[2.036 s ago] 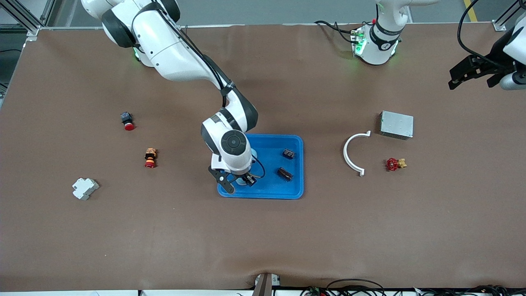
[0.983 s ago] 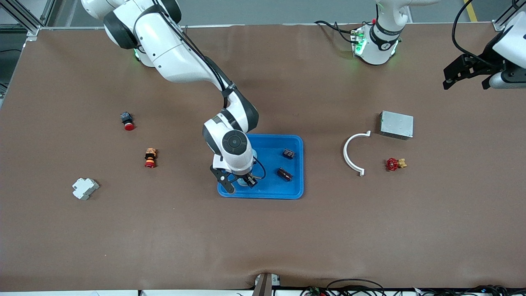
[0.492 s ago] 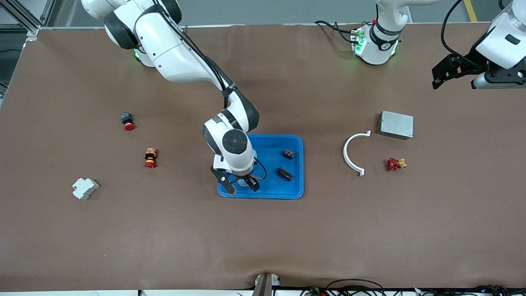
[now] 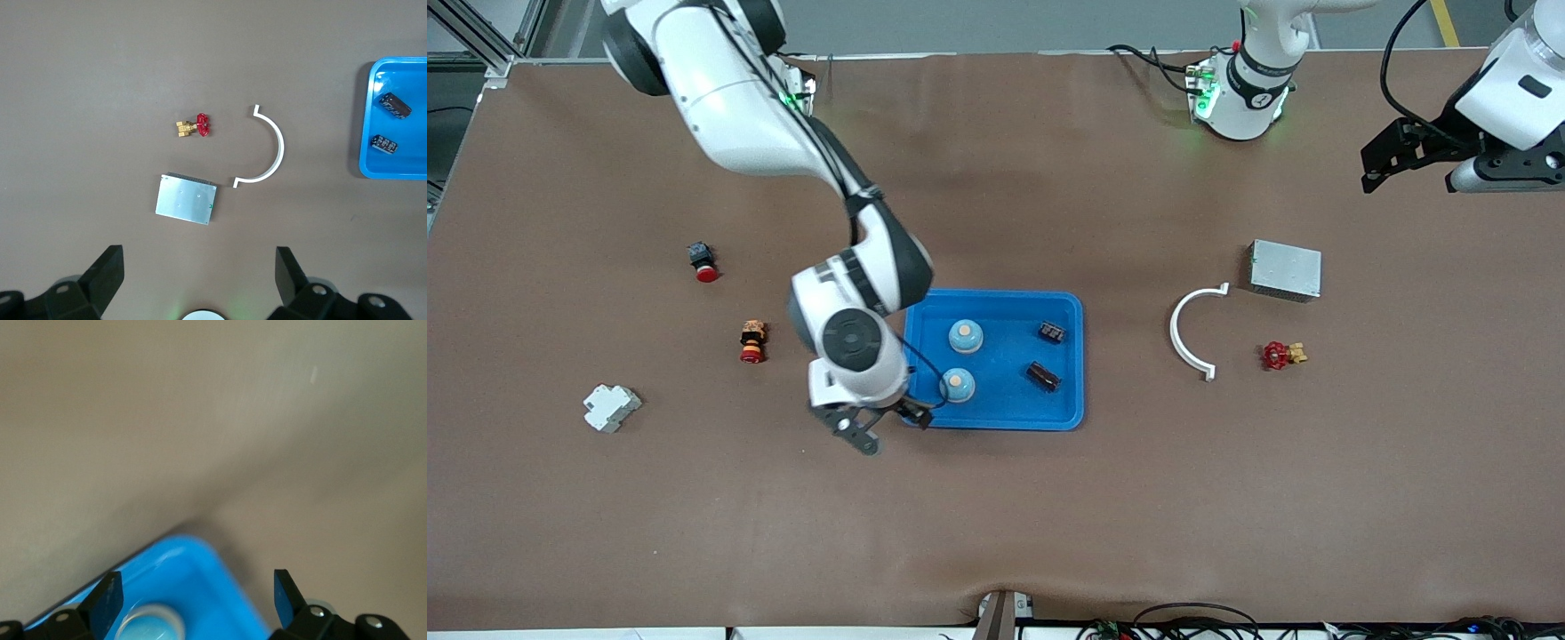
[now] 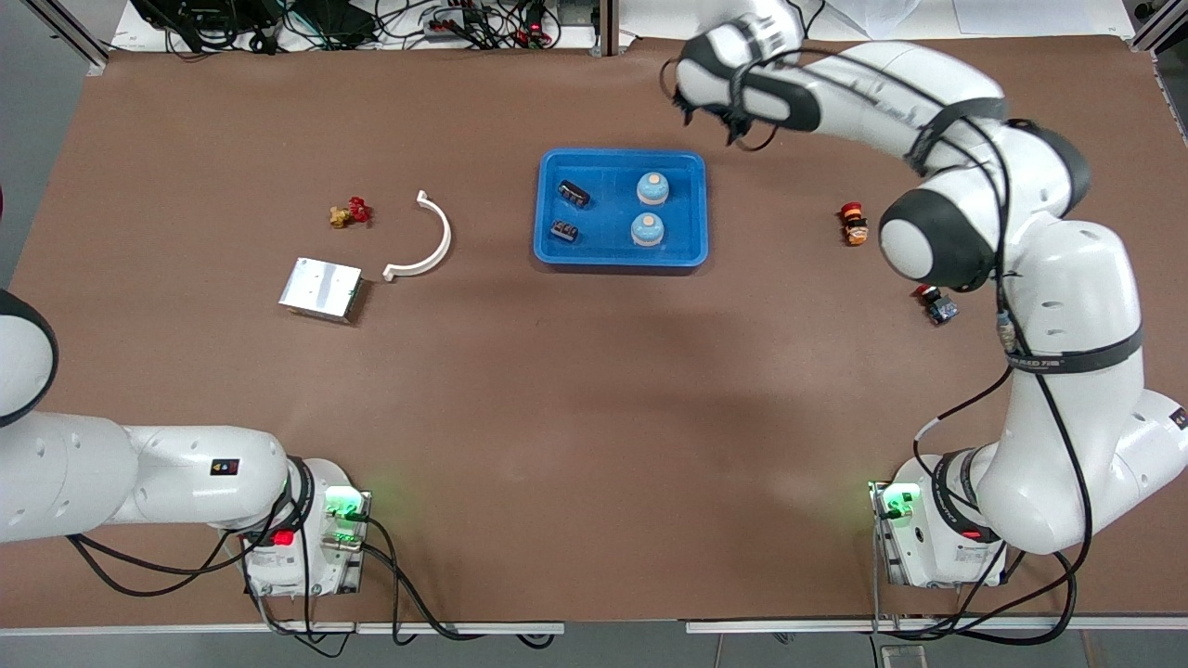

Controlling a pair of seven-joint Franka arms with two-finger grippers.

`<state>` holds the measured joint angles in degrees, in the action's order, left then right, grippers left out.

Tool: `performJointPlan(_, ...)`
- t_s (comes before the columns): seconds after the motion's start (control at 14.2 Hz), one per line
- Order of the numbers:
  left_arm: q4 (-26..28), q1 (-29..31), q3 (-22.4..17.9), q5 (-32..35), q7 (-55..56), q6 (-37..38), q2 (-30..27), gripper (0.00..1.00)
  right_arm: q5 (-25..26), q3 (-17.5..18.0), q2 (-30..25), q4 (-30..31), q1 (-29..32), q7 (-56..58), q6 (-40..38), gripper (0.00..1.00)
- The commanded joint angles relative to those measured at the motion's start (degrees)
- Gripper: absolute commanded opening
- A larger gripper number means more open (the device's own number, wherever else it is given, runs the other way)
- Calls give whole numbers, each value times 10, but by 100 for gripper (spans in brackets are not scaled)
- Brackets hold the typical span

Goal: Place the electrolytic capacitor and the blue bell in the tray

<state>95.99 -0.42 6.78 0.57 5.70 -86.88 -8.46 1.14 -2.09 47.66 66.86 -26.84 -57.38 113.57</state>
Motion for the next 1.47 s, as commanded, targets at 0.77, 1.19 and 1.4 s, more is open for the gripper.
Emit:
performJointPlan(0.77,6,11,-1,1,-9,-20,3,100,5,2,-178,92,211,527,-102,100)
performJointPlan(1.19,6,12,1,-7,-10,-17,2,100,4,2,-269,129,274,612,-160,100)
performJointPlan(1.4,6,9,3,-7,1,-15,2,100,-2,2,-322,143,289,611,-191,100)
